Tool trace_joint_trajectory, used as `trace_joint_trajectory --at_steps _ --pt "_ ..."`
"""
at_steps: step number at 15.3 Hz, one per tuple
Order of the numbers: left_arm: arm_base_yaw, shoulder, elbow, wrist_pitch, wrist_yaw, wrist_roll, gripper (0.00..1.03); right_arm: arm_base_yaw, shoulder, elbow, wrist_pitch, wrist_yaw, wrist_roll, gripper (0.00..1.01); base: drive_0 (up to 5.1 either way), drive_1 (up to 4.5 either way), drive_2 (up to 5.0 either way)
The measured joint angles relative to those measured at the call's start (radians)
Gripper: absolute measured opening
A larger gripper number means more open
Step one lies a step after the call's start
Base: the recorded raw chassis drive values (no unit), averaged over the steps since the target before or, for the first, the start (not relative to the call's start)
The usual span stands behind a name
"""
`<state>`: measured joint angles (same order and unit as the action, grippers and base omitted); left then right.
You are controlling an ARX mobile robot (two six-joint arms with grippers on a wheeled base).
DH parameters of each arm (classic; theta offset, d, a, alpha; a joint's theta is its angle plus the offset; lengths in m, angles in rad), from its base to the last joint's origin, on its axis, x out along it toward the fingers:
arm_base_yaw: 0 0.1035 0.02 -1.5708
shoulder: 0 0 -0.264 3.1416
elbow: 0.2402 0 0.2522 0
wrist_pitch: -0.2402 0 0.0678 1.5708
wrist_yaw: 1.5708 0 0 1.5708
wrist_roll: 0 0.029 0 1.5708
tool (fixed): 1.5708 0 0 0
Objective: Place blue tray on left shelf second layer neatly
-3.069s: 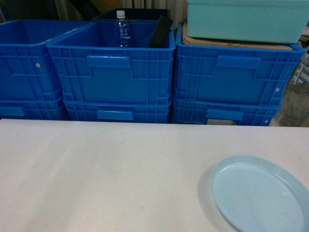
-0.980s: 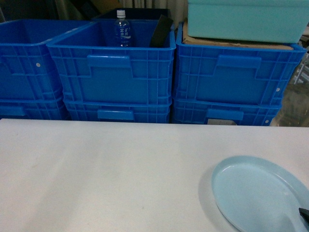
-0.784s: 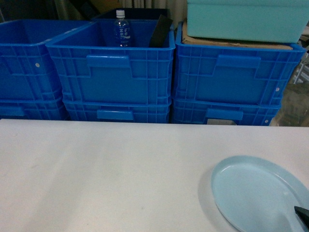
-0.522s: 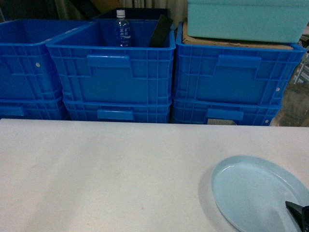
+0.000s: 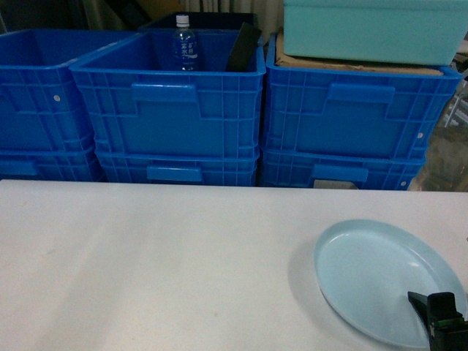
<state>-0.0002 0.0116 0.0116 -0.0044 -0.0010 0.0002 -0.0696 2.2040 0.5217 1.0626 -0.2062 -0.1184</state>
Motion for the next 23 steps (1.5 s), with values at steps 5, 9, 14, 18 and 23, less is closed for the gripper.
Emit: trace_joint_trajectory --at_steps 5,9,14,18,23 --pt "0.000 0.000 0.000 0.000 0.000 0.000 0.98 0.010 -0.035 -0.024 -0.014 0.075 0.100 0.31 0.0 0.00 0.0" --pt "0.000 0.000 0.000 0.000 0.000 0.000 0.98 0.019 -0.062 -0.062 0.019 0.072 0.116 0.02 0.0 0.00 0.0" --pt "0.000 0.000 0.000 0.000 0.000 0.000 0.98 0.043 -0.068 -0.092 0.058 0.079 0.123 0.02 0.0 0.00 0.0" --pt "0.000 0.000 0.000 0.000 0.000 0.000 0.98 0.052 -0.109 -0.148 0.130 0.093 0.103 0.02 0.0 0.00 0.0" --pt "0.000 0.000 0.000 0.000 0.000 0.000 0.98 0.090 -0.325 -0.343 0.216 0.116 -0.038 0.02 0.0 0.00 0.0"
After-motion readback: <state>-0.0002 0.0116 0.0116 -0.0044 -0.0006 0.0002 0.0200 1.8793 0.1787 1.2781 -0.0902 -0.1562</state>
